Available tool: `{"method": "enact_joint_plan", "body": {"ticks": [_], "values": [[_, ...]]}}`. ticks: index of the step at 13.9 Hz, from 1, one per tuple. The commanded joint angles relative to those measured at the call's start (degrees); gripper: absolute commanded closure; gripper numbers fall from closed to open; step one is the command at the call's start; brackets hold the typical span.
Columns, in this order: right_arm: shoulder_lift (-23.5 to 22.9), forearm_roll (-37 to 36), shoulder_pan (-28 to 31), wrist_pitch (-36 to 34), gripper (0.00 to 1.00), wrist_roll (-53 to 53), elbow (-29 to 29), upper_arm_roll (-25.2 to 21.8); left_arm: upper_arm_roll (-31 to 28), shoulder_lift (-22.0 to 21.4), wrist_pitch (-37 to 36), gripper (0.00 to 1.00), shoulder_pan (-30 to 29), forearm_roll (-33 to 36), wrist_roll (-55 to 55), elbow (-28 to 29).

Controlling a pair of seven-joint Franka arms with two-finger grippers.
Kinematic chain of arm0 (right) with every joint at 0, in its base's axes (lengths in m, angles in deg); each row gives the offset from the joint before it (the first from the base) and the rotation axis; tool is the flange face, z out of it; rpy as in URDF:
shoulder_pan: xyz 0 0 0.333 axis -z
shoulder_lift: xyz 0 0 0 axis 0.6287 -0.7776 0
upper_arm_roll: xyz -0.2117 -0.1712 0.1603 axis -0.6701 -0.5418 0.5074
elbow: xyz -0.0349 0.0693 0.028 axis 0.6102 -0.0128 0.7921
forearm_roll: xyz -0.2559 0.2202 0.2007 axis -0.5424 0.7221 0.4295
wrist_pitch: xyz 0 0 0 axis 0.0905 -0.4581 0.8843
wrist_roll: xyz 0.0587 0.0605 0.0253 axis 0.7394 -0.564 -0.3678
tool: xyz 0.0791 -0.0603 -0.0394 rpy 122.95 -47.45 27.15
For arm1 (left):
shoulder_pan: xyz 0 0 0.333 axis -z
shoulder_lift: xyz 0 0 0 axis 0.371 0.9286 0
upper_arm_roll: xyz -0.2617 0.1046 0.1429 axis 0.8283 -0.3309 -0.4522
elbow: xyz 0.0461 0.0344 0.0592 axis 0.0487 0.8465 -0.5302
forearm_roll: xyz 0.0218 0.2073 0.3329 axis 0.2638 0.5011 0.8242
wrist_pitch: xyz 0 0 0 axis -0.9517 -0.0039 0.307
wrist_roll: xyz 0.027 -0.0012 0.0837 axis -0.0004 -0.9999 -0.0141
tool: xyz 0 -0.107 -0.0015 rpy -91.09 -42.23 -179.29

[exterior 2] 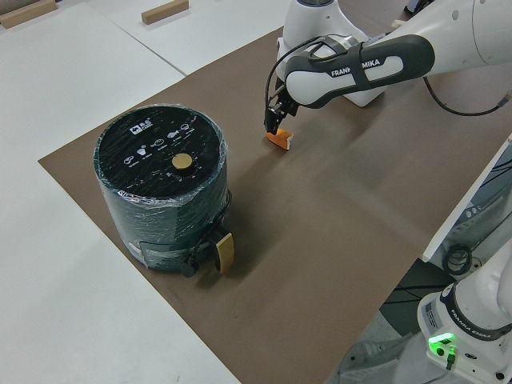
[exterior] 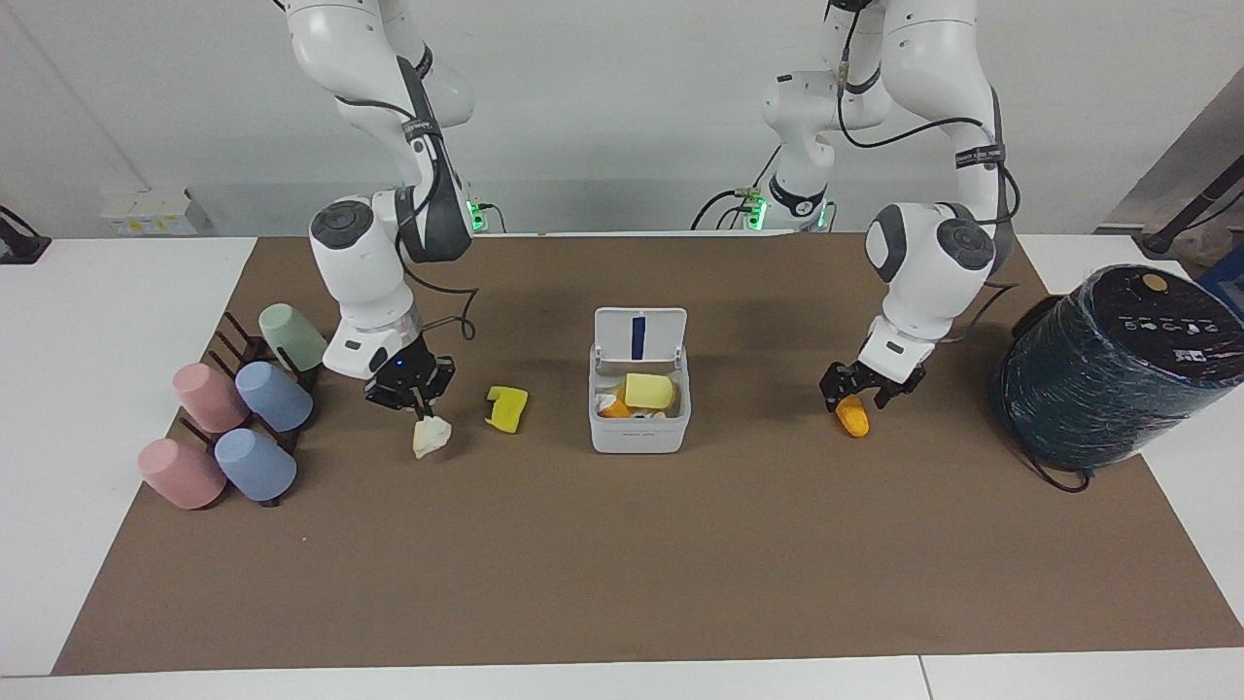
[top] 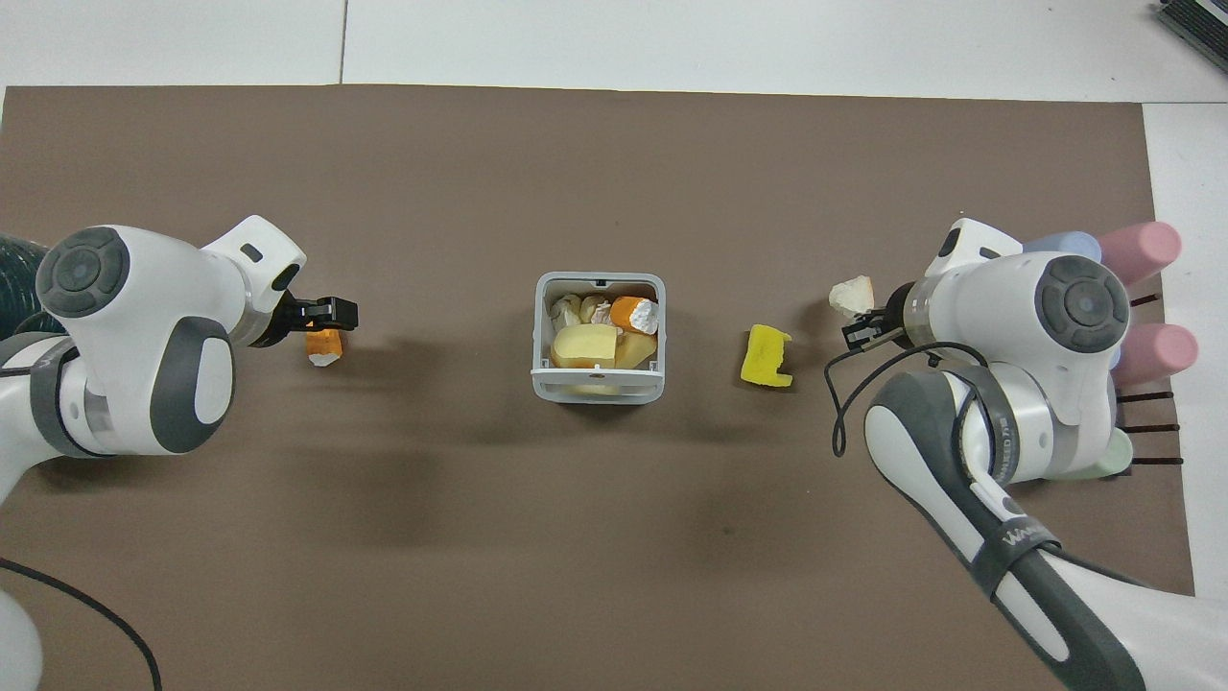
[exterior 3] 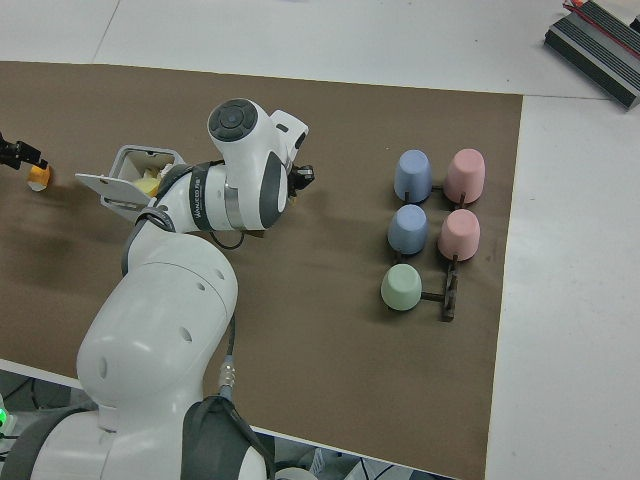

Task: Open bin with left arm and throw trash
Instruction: 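Carry the cream wedge over the bin and release it with the right gripper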

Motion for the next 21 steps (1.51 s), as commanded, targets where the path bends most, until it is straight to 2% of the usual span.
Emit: {"method": "enact_joint_plan", "body": {"ticks": [1, 3, 6, 8, 10, 11, 13, 14, 15, 16, 21], "values": [[-0.48, 0.87, -0.02, -4.41, 1.00, 9.01, 6.14, 4.38, 0.36, 1.24, 2.87, 0.11, -0.79, 1.23, 0.80, 1.15], [-1.09, 1.39, -1.41, -6.00, 1.00, 15.78, 10.01, 7.19, 0.36, 1.59, 4.98, 0.12, -0.70, 1.23, 0.62, 2.38], [-2.41, 1.57, -7.56, -5.57, 1.00, 27.29, 13.53, 7.29, 0.36, 1.86, 7.44, 0.20, -0.35, 1.23, 0.45, 4.14], [-3.29, 1.57, -10.82, -4.95, 1.00, 33.89, 14.51, 7.29, 0.36, 1.86, 7.54, 0.37, -0.17, 1.23, 0.45, 4.58], [-4.87, 1.57, -12.93, -4.86, 1.00, 38.21, 16.53, 7.29, 0.36, 1.86, 7.10, 0.68, -0.08, 1.23, 0.45, 4.32], [-5.48, 1.57, -14.07, -3.90, 1.00, 39.88, 16.79, 7.38, 0.36, 1.86, 6.92, 0.80, -0.08, 1.23, 0.45, 4.06], [-6.89, 1.48, -16.27, -1.96, 1.00, 42.78, 16.27, 7.29, 0.36, 1.94, 6.75, 1.00, -0.08, 1.23, 0.45, 3.62], [-6.90, 1.48, -16.37, -2.57, 1.00, 43.14, 16.27, 7.29, 0.36, 1.94, 5.79, 1.00, -0.08, 1.23, 0.45, 2.74], [-6.81, 1.48, -16.45, -2.92, 0.70, 43.32, 16.27, 7.29, 0.27, 1.86, 4.21, 1.00, -0.08, 1.23, 0.45, 1.69], [-6.72, 1.48, -16.45, -3.62, 0.22, 43.50, 16.36, 7.29, 0.27, 1.94, 2.02, 1.00, -0.17, 1.23, 0.45, -0.06], [-6.28, 0.69, -15.84, -5.91, 0.17, 44.03, 18.20, 7.21, 0.70, 1.42, -11.95, 1.00, 0.44, 1.32, -2.88, -10.08]]}}
